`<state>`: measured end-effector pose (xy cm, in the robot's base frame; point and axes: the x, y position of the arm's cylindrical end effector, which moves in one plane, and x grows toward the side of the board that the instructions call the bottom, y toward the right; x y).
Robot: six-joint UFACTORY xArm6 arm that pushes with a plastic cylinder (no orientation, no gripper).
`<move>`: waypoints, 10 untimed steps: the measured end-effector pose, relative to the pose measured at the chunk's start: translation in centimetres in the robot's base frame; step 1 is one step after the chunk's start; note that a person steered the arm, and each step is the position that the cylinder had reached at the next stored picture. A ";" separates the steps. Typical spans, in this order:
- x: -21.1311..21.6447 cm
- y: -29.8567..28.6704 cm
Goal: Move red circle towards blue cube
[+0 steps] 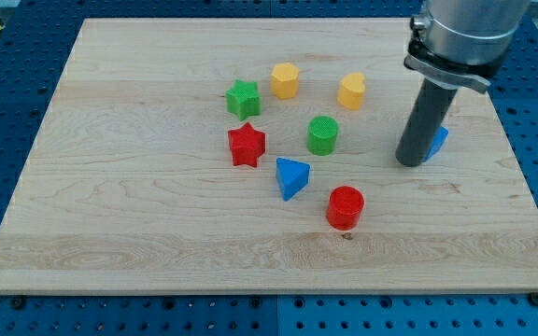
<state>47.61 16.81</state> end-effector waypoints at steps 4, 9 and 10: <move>9.6 -5.2; 8.4 -13.4; 8.4 -12.7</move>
<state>55.99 4.07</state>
